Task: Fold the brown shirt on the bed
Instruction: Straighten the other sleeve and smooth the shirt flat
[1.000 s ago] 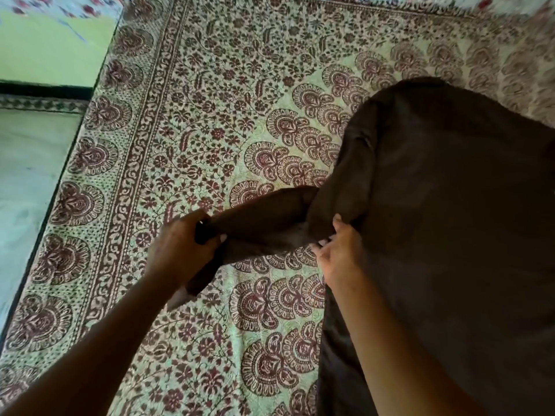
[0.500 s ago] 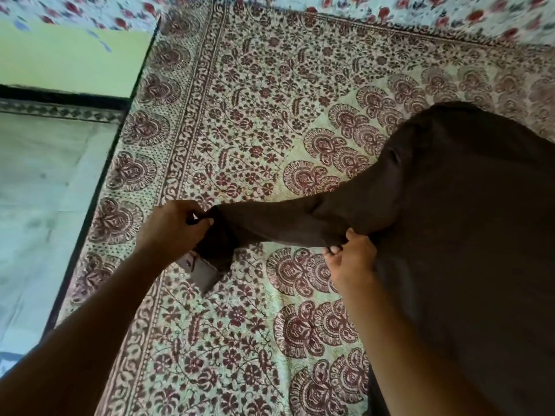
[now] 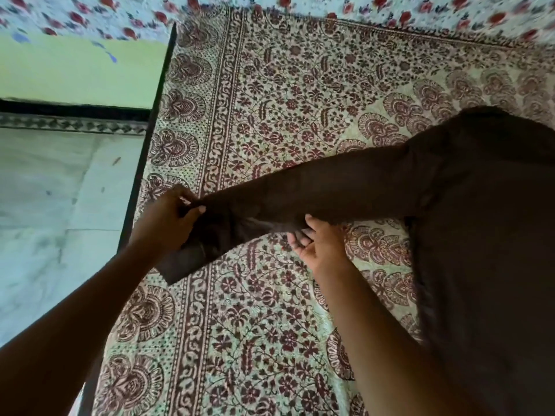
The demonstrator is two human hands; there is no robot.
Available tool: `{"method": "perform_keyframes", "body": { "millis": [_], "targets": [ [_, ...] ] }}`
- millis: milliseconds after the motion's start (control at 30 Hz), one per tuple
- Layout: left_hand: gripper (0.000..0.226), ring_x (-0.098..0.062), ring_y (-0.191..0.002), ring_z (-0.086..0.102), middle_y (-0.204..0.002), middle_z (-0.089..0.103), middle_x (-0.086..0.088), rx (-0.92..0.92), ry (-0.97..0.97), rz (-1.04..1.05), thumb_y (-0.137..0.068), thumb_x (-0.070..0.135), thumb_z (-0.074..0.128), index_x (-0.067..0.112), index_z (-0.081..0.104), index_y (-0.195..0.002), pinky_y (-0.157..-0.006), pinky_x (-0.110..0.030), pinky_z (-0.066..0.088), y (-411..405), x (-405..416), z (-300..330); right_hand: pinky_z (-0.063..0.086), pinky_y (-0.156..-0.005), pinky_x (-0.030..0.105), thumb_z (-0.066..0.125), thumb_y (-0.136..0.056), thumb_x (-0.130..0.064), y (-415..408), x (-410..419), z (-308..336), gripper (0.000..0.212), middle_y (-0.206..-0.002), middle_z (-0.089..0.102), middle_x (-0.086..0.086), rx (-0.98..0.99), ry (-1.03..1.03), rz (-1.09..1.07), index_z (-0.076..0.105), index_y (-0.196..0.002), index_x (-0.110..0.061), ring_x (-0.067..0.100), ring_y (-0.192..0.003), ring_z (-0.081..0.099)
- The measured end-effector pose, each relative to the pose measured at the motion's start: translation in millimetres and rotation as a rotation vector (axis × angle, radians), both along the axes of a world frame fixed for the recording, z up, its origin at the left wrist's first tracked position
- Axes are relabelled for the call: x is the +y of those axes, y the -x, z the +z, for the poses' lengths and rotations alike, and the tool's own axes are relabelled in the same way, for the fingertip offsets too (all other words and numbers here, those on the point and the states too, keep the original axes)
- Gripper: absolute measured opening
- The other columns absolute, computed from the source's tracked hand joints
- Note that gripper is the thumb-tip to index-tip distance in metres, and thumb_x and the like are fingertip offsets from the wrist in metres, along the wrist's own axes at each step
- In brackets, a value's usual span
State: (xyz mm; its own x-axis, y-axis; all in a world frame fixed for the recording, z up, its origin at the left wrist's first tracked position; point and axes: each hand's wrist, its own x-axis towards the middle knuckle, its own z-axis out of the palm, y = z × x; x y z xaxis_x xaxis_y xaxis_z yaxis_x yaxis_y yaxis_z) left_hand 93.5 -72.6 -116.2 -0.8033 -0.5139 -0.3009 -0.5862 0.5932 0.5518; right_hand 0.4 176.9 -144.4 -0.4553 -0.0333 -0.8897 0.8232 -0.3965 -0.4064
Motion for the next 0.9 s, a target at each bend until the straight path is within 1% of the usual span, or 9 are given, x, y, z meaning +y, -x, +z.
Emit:
{"method": "perform_keyframes", "body": {
  "millis": [133, 233, 300, 467, 567, 633, 733, 833, 900],
  "targets": [
    [0.028, -0.029, -0.074, 0.066, -0.086, 0.067, -0.004, -0.281, 0.074, -0.109, -0.086, 0.056, 0.073, 0.030, 0.062, -0.091, -0.073, -0.041, 0.059, 8, -29, -11, 0.059, -0.062, 0.036, 0.072, -0.091, -0.003, -4, -21, -12, 0.032, -0.110, 0.067, 0.022, 0.048, -0.135, 0.052, 0.056, -0.118, 0.001, 0.027, -0.085, 0.069],
    [0.017, -0.031, -0.081, 0.069, -0.091, 0.071, -0.008, -0.209, 0.028, -0.009, -0.086, 0.044, 0.075, 0.033, 0.063, -0.088, -0.077, -0.043, 0.060, 14, -45, -18, 0.059, -0.062, 0.033, 0.071, -0.089, 0.006, -7, -32, -10, 0.021, -0.105, 0.068, 0.020, 0.115, -0.105, -0.013, 0.058, -0.102, -0.003, 0.024, -0.077, 0.072],
    [0.011, -0.034, -0.091, 0.070, -0.101, 0.073, -0.010, -0.167, 0.033, 0.049, -0.089, 0.041, 0.071, 0.035, 0.063, -0.094, -0.084, -0.048, 0.060, 17, -50, -18, 0.059, -0.057, 0.030, 0.072, -0.088, 0.006, -10, -38, -10, 0.022, -0.101, 0.069, 0.020, 0.147, -0.092, -0.078, 0.059, -0.104, -0.001, 0.020, -0.065, 0.074],
    [0.020, -0.036, -0.112, 0.062, -0.117, 0.068, -0.011, -0.226, 0.348, -0.096, -0.101, 0.036, 0.057, 0.022, 0.063, -0.113, -0.101, -0.053, 0.042, 22, -54, -20, 0.060, -0.056, 0.030, 0.077, -0.085, 0.004, -19, -49, -19, 0.029, -0.106, 0.071, 0.028, 0.105, -0.219, -0.089, 0.062, -0.109, 0.010, 0.032, -0.084, 0.075],
    [0.025, -0.041, -0.122, 0.053, -0.127, 0.059, -0.017, -0.242, 0.509, -0.110, -0.097, 0.021, 0.059, 0.013, 0.059, -0.120, -0.104, -0.059, 0.034, 20, -44, -27, 0.060, -0.056, 0.037, 0.083, -0.079, 0.001, -23, -51, -11, 0.029, -0.088, 0.075, 0.027, 0.066, -0.300, -0.022, 0.066, -0.100, 0.011, 0.033, -0.076, 0.076],
    [0.044, -0.044, -0.125, 0.045, -0.133, 0.051, -0.023, -0.201, 0.572, -0.076, -0.084, 0.006, 0.066, 0.008, 0.054, -0.126, -0.105, -0.063, 0.030, 16, -30, -29, 0.057, -0.052, 0.034, 0.082, -0.081, 0.000, -31, -48, -1, 0.022, -0.080, 0.075, 0.020, 0.077, -0.365, 0.050, 0.066, -0.094, 0.007, 0.028, -0.070, 0.074],
    [0.054, -0.041, -0.132, 0.042, -0.145, 0.043, -0.021, -0.049, 0.514, -0.185, -0.084, 0.012, 0.066, 0.009, 0.050, -0.135, -0.109, -0.063, 0.032, 17, -3, -28, 0.059, -0.057, 0.034, 0.080, -0.080, -0.006, -39, -38, 2, 0.014, -0.075, 0.069, 0.007, 0.382, -0.850, 0.182, 0.066, -0.082, -0.008, 0.028, -0.074, 0.074],
    [0.054, -0.033, -0.148, 0.032, -0.162, 0.032, -0.009, 0.043, 0.403, -0.456, -0.101, 0.042, 0.048, 0.019, 0.041, -0.150, -0.117, -0.058, 0.027, 17, 23, -48, 0.057, -0.079, 0.035, 0.077, -0.082, -0.015, -24, -31, -12, 0.030, -0.112, 0.063, 0.010, 0.895, -1.184, 0.377, 0.066, -0.109, -0.009, 0.025, -0.103, 0.063],
    [0.065, -0.029, -0.156, 0.016, -0.171, 0.014, -0.003, 0.000, 0.382, -0.429, -0.103, 0.056, 0.035, 0.025, 0.025, -0.159, -0.121, -0.058, 0.018, 13, 32, -68, 0.047, -0.096, 0.047, 0.072, -0.087, -0.030, -3, -30, -29, 0.046, -0.141, 0.052, 0.014, 0.961, -1.400, 0.686, 0.061, -0.128, -0.013, 0.033, -0.131, 0.047]
  ]
}}
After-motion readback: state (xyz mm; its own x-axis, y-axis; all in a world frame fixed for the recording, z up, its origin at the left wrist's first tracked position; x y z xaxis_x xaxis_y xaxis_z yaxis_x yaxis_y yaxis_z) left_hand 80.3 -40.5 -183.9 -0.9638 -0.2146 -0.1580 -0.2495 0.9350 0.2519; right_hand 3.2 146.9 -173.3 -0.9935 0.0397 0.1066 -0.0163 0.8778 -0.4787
